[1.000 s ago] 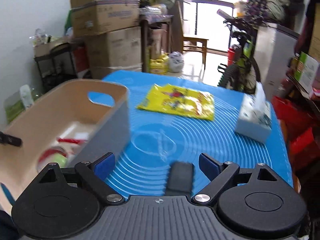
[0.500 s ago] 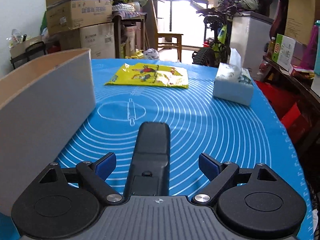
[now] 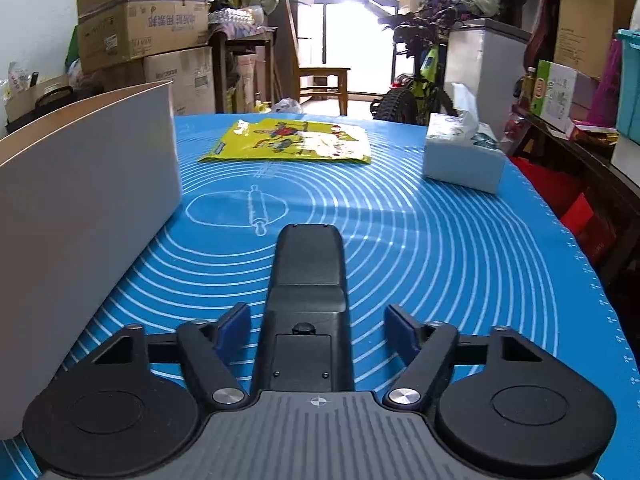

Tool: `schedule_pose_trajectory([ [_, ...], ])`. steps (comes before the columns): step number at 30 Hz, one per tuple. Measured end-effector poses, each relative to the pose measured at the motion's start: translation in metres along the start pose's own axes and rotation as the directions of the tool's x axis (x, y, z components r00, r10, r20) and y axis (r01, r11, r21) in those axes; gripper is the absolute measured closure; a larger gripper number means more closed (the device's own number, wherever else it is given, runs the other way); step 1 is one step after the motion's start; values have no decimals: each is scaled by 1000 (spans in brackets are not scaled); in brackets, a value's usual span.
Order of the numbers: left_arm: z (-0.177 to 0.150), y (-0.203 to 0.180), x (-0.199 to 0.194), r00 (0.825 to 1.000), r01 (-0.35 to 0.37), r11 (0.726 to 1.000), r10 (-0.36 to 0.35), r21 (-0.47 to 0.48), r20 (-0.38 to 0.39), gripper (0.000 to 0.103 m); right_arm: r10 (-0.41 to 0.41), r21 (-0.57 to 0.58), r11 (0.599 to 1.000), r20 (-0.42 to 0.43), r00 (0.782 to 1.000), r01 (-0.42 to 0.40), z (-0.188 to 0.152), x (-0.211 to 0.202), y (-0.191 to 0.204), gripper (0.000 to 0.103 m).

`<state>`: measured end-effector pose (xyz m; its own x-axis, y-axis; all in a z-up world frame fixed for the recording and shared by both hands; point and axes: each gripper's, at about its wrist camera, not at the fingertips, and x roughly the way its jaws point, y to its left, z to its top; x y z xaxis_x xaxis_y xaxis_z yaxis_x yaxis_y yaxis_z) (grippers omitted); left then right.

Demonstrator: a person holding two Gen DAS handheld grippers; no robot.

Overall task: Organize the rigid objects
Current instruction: 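Move the right tool to the black remote and close on it, then lift the black remote with the right tool and lower it into the basket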

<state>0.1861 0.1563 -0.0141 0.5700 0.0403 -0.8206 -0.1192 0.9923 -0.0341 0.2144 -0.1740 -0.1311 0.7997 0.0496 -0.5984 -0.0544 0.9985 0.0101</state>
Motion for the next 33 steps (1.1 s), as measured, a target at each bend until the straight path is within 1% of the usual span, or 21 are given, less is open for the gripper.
schedule_pose_trajectory([
  [1, 0, 0, 0, 1000, 0, 1000, 0, 0, 0, 94, -5, 7, 1000, 5, 1000, 5, 0, -1, -1, 43],
  [2, 0, 0, 0, 1000, 0, 1000, 0, 0, 0, 94, -18, 11, 1000, 8, 1000, 18, -1, -2, -2, 49],
  [7, 0, 0, 0, 1000, 0, 1000, 0, -1, 0, 94, -22, -30, 999, 15, 1000, 23, -1, -4, 5, 49],
  [9, 0, 0, 0, 1000, 0, 1000, 0, 0, 0, 94, -3, -30, 1000, 22, 1000, 4, -2, -7, 6, 49],
  [13, 0, 0, 0, 1000, 0, 1000, 0, 0, 0, 94, 5, -20, 1000, 38, 999, -4, 1, -11, 5, 50],
  [19, 0, 0, 0, 1000, -1, 1000, 1, 0, 0, 94, 10, -17, 1000, 87, 996, -9, 14, -24, -1, 50],
  [23, 0, 0, 0, 1000, 0, 1000, 0, 0, 0, 95, 31, -22, 999, 119, 992, -29, 28, -36, -1, 50],
  [27, 0, 0, 0, 1000, 0, 1000, 0, 0, 1, 95, 72, -47, 997, 152, 986, -65, 49, -50, 7, 50],
  [33, 0, -1, -1, 1000, 2, 1000, -2, -2, 2, 95, 162, -112, 984, 197, 967, -142, 89, -66, 35, 50],
])
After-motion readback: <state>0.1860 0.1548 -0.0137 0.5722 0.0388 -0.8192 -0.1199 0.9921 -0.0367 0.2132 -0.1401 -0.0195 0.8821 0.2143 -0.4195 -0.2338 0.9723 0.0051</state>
